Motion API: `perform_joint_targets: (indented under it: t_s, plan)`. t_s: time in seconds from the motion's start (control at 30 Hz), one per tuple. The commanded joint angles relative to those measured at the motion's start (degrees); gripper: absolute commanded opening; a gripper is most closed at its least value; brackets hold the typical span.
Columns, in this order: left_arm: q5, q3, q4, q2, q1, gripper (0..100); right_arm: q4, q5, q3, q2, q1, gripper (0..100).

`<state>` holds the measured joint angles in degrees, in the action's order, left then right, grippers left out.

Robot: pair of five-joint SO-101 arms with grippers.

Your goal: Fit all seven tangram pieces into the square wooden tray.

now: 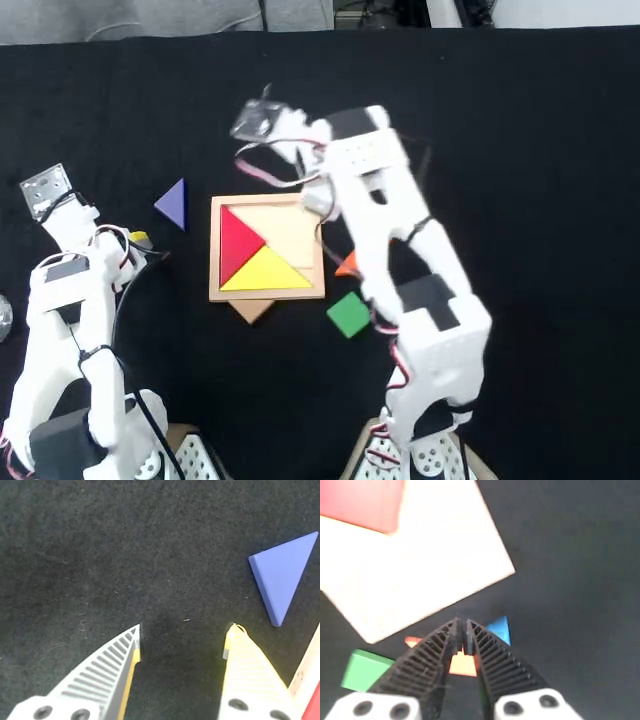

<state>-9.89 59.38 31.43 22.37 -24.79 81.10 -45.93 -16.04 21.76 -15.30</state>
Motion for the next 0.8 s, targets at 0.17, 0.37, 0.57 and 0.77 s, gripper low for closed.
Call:
perform_joint_targets:
  t_s: [0.17, 0.37, 0.57, 0.77]
  plan:
    - [0.6, -0.5, -0.9, 0.7, 1.0, 27, 1.0, 0.1, -2.2, -0.2, 11.6, 1.4]
    - [0.6, -0.5, -1.1, 0.7, 1.0, 27, -7.6, 0.2, 7.5, -0.6, 11.3, 11.1]
    - [0.6, -0.5, -1.1, 0.7, 1.0, 27, -10.5, -4.7, 15.6, -0.7, 8.8, 15.4]
    - [0.6, -0.5, -1.1, 0.7, 1.0, 27, -12.2, -9.4, 17.7, -1.7, 5.3, 22.8]
